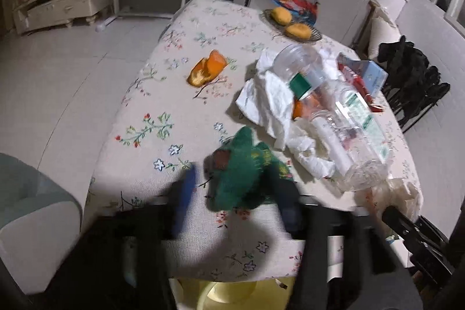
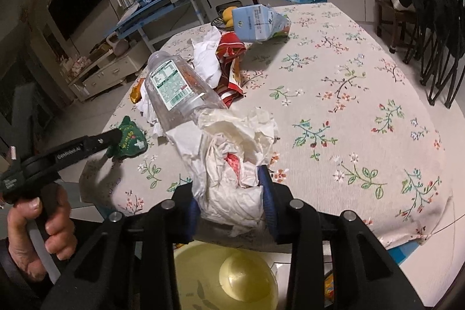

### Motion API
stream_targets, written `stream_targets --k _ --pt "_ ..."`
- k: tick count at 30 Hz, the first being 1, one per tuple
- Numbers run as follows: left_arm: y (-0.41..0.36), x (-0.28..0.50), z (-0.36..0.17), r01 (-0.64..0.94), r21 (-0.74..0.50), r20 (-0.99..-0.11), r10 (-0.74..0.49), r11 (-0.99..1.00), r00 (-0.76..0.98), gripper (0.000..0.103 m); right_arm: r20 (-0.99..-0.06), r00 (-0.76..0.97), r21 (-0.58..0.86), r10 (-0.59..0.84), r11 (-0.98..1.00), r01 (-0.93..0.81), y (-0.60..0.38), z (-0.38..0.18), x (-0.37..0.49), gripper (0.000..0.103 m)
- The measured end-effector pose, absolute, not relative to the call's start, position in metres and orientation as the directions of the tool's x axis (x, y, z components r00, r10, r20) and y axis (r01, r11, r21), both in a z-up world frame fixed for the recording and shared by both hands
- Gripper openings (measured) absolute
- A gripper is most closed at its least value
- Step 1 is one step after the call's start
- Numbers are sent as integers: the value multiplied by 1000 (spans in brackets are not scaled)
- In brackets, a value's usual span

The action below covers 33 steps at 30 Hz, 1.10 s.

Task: Collect trash
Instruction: 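Drop the tissue into the yellow bucket with the right tool while the left tool drops the green cloth there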

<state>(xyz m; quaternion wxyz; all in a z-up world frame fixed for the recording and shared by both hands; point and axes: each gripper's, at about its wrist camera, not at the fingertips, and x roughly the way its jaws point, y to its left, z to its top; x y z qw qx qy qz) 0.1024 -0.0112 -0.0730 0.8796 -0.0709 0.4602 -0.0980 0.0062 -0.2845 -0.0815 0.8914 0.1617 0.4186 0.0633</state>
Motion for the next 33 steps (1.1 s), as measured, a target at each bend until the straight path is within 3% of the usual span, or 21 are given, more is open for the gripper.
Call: stream_targets --k 3,4,5,8,19,27,33 --pt "-16 104 -74 115 -195 -789 -225 974 572 65 -724 641 348 255 937 21 -285 -81 6 37" --pt "-18 104 -73 133 -199 -786 -239 971 570 57 -724 641 346 255 938 18 -284 -82 6 37" --pt "-21 103 -73 156 -208 -783 -260 966 565 33 -724 641 343 255 939 14 -283 -82 6 37" --pt "-32 95 -66 233 -168 -770 -275 958 576 22 -724 639 341 259 940 6 -282 -83 5 37" --pt "-23 52 -33 286 -194 -692 -338 938 638 20 -716 614 354 332 931 -91 -264 -73 -35 37" --pt "-16 26 -31 295 -188 -688 -340 937 641 20 -826 427 277 368 925 -261 -206 -103 -63 39" --pt "-13 13 -31 297 -187 -687 -341 936 642 20 -868 358 260 344 929 -262 -198 -121 -61 47"
